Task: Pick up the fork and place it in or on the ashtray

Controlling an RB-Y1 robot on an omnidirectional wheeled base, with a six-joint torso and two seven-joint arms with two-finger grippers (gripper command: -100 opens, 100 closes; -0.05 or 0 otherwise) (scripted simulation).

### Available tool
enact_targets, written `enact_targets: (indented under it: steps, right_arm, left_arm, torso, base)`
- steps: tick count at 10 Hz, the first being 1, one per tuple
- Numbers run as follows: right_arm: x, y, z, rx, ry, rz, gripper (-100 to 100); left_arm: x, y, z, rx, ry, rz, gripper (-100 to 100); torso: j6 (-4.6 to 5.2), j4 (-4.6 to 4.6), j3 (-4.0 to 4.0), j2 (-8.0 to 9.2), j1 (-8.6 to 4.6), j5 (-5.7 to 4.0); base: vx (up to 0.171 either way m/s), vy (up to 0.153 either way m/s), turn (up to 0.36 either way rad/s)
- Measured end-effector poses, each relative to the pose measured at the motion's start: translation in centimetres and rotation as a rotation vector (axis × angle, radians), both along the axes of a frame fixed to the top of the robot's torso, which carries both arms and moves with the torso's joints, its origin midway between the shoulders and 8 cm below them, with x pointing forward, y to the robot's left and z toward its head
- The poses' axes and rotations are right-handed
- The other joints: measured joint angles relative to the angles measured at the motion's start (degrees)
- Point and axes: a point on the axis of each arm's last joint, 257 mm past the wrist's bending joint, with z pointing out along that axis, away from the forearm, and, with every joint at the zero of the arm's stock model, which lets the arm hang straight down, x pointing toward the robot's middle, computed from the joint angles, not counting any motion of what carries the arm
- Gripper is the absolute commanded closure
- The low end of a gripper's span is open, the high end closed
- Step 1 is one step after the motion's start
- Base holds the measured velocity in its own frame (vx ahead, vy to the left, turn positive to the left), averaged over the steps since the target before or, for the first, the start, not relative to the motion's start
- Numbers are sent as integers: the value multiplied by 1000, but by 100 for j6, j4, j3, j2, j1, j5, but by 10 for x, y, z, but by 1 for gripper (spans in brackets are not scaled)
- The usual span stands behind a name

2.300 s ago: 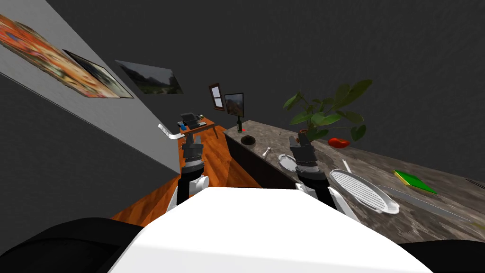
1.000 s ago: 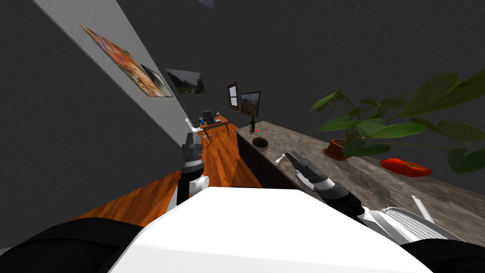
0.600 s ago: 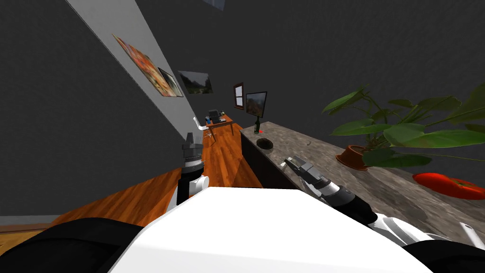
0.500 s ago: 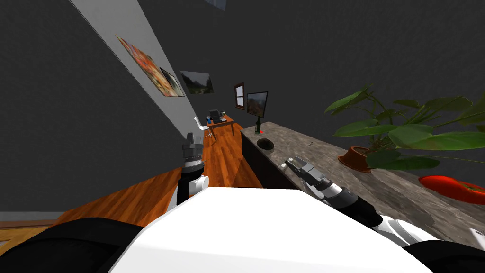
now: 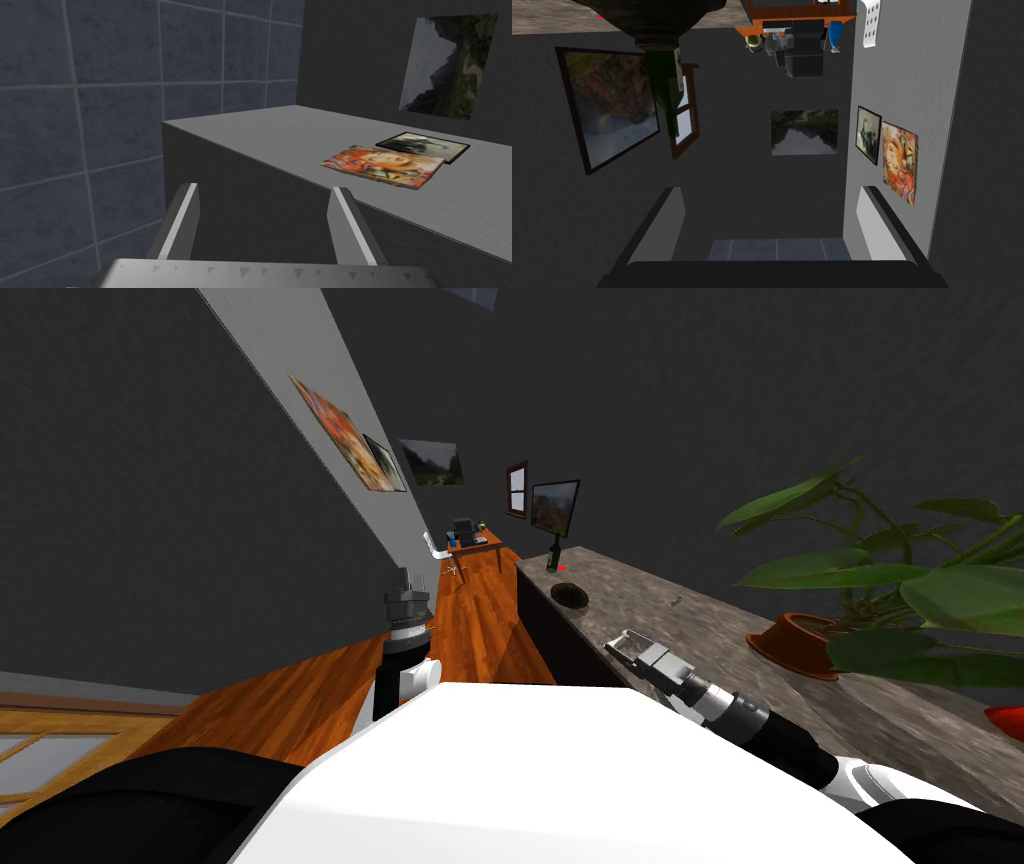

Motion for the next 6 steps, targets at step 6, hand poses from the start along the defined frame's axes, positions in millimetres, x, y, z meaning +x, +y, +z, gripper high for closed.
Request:
enact_targets:
  steps: [6]
  right_arm:
    - [-30,-20,-40,-253,110,76,-100]
  left_arm:
    - [0,0,0,0,0,0,0]
  torso:
    - [1,0,0,1,-4,-1]
  base:
    - [18,-16,143]
